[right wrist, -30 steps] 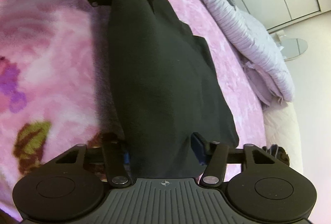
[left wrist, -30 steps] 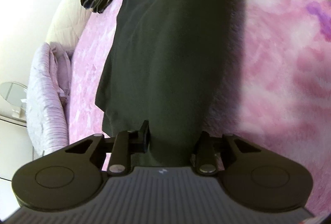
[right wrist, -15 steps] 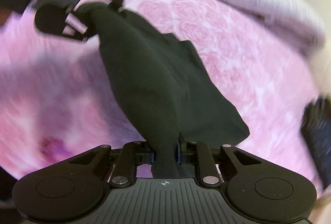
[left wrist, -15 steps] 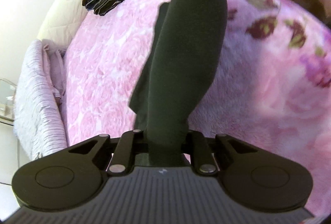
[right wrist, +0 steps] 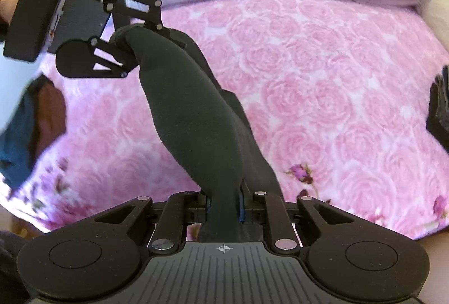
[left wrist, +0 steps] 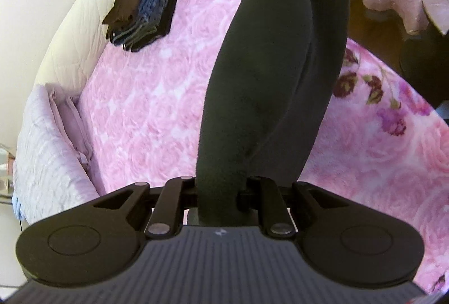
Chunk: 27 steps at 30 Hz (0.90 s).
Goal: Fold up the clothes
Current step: 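Lift the folded shirt off the sheet with both grippers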
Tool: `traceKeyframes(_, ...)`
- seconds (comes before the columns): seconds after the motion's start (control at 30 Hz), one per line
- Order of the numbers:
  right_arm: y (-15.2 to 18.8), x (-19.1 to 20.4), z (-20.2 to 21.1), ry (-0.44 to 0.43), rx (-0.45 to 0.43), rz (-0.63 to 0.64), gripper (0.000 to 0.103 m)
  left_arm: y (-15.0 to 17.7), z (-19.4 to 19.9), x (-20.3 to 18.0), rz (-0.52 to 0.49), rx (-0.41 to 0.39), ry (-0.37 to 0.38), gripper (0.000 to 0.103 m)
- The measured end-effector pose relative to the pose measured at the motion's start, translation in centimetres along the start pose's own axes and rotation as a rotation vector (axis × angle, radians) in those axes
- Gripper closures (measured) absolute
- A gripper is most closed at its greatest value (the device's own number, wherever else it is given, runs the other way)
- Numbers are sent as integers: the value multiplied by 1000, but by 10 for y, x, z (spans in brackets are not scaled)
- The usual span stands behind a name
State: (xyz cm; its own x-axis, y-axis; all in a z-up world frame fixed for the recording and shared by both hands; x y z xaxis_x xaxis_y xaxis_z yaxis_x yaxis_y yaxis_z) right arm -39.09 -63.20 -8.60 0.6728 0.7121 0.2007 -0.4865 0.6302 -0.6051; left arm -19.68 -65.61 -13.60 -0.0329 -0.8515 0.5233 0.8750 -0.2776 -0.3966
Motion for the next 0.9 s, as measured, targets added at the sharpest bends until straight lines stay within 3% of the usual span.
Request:
traceKeyframes(0.17,-26,-25,40,7,-21,-43,87,-33,0,45,-32,-18,8,89)
traceKeyframes(0.4,-53,-94,90,58,-52,-27,87,-98,-32,112,-84,-41,-15,89)
traceKeyframes(0.67,-68,-214,137,73,-64,33,87,-187,-103,180,-86,-32,-25,89)
traceKeyframes(0.9,-65,-314,165,77,-46,87,87,-243,-164,226,-57,-26,-23,89)
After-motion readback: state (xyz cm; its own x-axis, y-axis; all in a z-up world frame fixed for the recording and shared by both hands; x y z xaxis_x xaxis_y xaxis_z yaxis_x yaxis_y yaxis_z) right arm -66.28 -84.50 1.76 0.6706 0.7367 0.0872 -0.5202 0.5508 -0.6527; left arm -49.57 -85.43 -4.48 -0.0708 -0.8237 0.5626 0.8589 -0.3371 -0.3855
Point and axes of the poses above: each gripper's, at about its wrist camera, not at the fingertips, and z roughly against the way its jaws point, x to its left, y to its underside, the point moved 5 cm from there along -z, roughly the way its jaws point, and after that the axes turned 14 degrees about -x, right-handed, at the moved point
